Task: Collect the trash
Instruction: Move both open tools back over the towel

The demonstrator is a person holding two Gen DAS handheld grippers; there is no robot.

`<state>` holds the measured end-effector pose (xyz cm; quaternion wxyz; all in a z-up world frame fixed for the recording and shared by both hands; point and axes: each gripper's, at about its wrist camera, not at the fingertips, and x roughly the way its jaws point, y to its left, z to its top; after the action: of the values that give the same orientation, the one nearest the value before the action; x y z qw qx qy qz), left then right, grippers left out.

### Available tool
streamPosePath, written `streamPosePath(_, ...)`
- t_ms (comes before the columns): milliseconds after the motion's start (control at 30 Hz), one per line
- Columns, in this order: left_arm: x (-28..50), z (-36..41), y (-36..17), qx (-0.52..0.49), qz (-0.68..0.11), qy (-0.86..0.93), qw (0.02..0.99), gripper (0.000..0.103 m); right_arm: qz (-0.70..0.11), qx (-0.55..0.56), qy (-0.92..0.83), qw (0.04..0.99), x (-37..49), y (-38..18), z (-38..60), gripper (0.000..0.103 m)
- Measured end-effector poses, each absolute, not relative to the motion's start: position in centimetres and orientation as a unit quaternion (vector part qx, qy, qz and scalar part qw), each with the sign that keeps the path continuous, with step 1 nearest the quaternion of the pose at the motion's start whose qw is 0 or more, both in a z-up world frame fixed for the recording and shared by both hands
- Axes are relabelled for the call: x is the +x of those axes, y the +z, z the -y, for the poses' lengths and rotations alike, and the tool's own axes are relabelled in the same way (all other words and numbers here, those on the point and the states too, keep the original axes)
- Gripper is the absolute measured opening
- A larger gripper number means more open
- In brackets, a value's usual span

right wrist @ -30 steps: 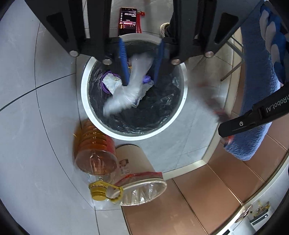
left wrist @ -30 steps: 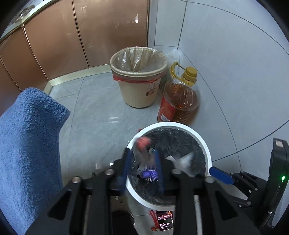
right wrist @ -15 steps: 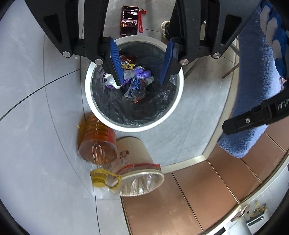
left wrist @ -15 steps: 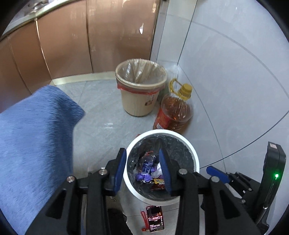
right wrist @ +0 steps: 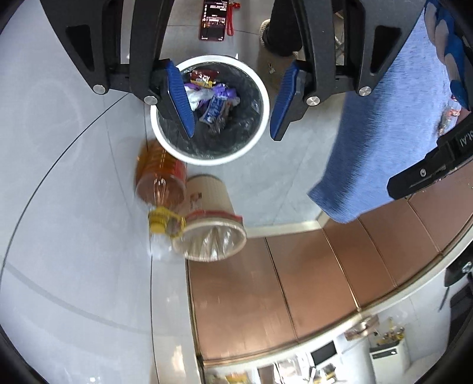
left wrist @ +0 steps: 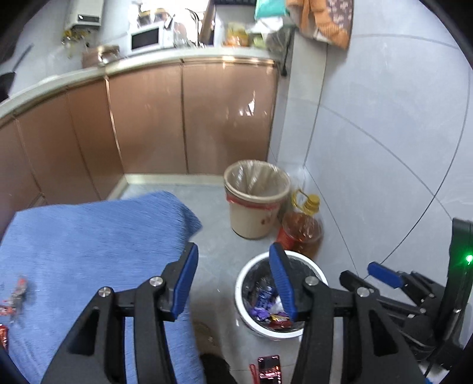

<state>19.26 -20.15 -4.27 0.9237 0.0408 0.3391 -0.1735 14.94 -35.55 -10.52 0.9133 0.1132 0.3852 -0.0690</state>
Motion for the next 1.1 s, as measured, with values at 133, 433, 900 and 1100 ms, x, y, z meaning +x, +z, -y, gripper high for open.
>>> streamPosePath(133, 17.2, 18.0, -2.3, 0.038, -0.309, -0.161, 0.937, 0.049, -0.363, 0.098, -0.064, 0.924, 13.5, -8.3, 33.8, 0.055)
streamPosePath(433, 13.7, 13.7, 0.9, 0.036, -0.260, -0.143, 0.954, 0.052, -0.325, 0.080, -0.044, 0.941, 10.5, -4.1, 30.0, 0.057)
streamPosePath(900, 9.1, 7.8, 4.1, 0.020, -0.200, -0.109, 0.973, 0.064, -0.282, 0.048, -0.013, 0.958, 7.2, 1.1, 24.2, 0.060)
streamPosePath(1100, 7.4, 4.7, 5.3, 0.007, -0.183, -0.095, 0.979, 0.065, -0.265, 0.029, 0.007, 0.964, 6.2, 3.3, 21.2, 0.061)
